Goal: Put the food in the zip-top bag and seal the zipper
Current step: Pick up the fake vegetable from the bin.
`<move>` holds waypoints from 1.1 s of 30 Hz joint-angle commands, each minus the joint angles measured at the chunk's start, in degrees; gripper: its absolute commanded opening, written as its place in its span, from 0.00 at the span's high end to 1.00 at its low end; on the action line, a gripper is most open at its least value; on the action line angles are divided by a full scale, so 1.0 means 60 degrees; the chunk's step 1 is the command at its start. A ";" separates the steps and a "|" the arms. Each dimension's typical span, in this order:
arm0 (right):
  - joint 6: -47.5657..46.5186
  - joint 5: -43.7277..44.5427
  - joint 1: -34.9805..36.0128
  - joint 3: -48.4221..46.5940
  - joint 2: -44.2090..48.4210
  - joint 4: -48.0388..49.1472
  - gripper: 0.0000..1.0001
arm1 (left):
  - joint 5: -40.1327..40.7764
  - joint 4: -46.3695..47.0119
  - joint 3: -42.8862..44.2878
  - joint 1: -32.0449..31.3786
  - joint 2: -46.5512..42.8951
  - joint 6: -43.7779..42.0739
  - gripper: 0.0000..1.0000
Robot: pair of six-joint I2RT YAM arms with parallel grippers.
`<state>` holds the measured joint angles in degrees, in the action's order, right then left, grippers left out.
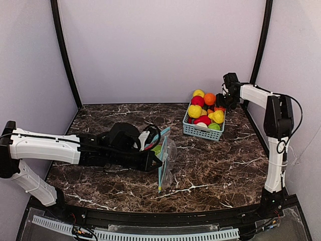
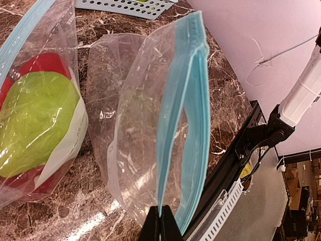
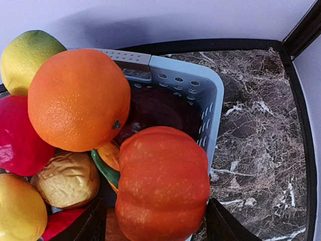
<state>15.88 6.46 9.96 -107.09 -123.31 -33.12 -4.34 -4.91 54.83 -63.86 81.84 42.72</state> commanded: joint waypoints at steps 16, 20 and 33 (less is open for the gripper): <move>0.0189 0.0195 -0.0136 -0.0392 -0.0301 0.0095 0.61 | 0.0328 -0.0455 0.0083 0.0030 -0.0292 0.0031 0.99; 0.0078 0.0323 -0.0132 -0.0015 0.0245 0.0173 0.64 | 0.0355 -0.0451 0.0076 0.0031 -0.0296 0.0077 0.99; -0.0424 0.0526 -0.0151 0.0933 0.1975 0.0277 0.66 | 0.0230 -0.0252 0.0078 0.0037 -0.0195 0.0143 0.99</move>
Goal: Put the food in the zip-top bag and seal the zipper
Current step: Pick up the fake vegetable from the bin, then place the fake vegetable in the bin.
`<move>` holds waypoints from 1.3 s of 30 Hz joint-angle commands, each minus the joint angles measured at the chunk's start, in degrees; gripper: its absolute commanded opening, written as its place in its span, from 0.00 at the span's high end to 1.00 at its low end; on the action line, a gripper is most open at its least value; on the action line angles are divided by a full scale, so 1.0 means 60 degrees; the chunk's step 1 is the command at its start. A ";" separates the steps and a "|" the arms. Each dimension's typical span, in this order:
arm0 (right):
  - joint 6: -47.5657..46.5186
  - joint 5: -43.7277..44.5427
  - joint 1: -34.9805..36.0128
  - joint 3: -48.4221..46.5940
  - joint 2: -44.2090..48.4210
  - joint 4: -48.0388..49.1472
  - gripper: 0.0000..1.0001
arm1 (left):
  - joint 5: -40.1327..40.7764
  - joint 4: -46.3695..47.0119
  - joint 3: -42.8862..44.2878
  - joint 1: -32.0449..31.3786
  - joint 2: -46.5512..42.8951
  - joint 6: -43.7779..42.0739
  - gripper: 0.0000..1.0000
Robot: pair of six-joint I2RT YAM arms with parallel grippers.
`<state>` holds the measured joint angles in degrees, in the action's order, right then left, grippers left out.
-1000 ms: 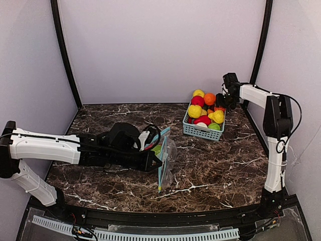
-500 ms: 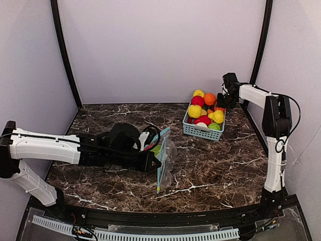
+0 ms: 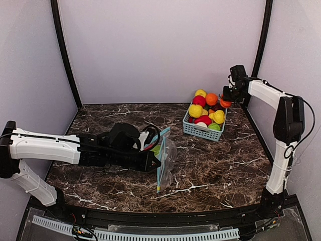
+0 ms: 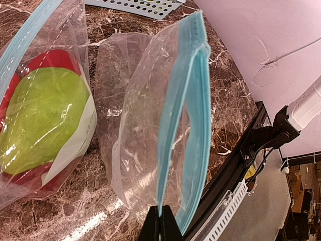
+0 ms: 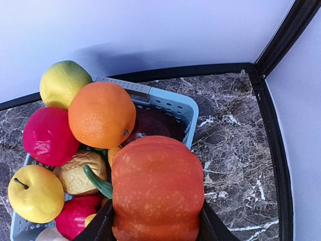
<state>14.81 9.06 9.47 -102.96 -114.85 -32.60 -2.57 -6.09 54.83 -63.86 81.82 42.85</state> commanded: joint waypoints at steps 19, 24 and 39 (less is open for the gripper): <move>-0.0627 -0.3059 0.1404 0.2697 0.2139 0.0907 0.66 | -0.0193 0.0299 -0.0093 0.0035 -0.0296 0.0367 0.99; -0.0466 -0.2740 0.1424 0.2518 0.1702 0.0875 0.63 | -0.0209 0.0410 -0.0139 0.0037 -0.0304 0.0436 0.99; -0.0664 -0.2692 0.1424 0.1912 0.2089 0.0135 0.10 | -0.0409 0.0889 -0.0268 0.0030 -0.0543 0.0555 0.99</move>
<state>11.75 -7.77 18.11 -88.58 -106.48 -30.37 -4.19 -1.80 53.93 -63.86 81.30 45.80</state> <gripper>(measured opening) 0.881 0.009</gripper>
